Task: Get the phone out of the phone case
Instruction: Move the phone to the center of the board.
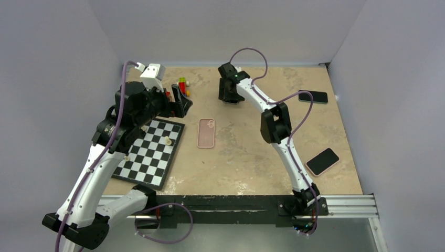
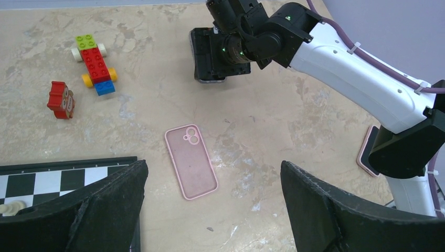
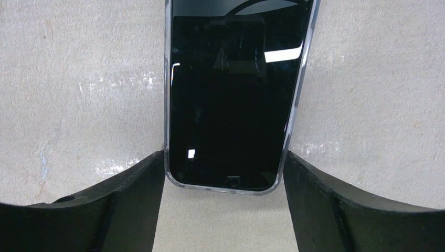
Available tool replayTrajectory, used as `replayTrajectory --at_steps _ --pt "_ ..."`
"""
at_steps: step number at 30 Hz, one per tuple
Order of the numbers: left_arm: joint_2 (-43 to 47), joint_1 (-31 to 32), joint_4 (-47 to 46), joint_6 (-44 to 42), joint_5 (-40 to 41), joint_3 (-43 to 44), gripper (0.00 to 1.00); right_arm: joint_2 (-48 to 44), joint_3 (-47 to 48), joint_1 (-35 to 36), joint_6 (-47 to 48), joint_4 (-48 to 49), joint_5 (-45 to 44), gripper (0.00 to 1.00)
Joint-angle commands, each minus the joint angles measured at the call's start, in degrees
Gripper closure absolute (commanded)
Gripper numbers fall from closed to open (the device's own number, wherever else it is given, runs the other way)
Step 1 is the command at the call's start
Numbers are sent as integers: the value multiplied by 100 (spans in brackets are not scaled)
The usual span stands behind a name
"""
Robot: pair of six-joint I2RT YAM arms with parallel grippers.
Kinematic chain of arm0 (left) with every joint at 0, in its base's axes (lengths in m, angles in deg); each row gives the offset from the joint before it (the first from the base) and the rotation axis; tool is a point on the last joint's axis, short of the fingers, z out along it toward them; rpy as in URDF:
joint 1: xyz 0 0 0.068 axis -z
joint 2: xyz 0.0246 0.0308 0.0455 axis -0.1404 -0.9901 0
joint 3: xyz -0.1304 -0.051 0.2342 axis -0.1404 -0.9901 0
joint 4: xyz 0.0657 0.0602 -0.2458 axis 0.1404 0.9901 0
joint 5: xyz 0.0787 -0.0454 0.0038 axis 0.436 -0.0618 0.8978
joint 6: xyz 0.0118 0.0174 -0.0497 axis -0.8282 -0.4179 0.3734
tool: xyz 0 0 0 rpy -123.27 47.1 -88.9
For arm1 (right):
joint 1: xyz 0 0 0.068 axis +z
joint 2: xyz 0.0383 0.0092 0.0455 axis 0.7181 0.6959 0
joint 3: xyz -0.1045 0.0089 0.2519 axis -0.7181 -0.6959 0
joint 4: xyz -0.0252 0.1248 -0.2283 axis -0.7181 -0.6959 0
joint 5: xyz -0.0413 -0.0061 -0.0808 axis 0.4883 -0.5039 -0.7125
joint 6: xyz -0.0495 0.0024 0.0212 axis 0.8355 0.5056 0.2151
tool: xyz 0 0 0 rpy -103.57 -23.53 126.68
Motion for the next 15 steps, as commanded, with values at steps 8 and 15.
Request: replayTrajectory --at_steps 8,15 --pt "2 5 -186 -58 -78 -59 0 -985 -1513 26 144 524 294 58" --pt "-113 5 -215 15 -279 -76 0 -2684 -4156 135 267 1437 703 57"
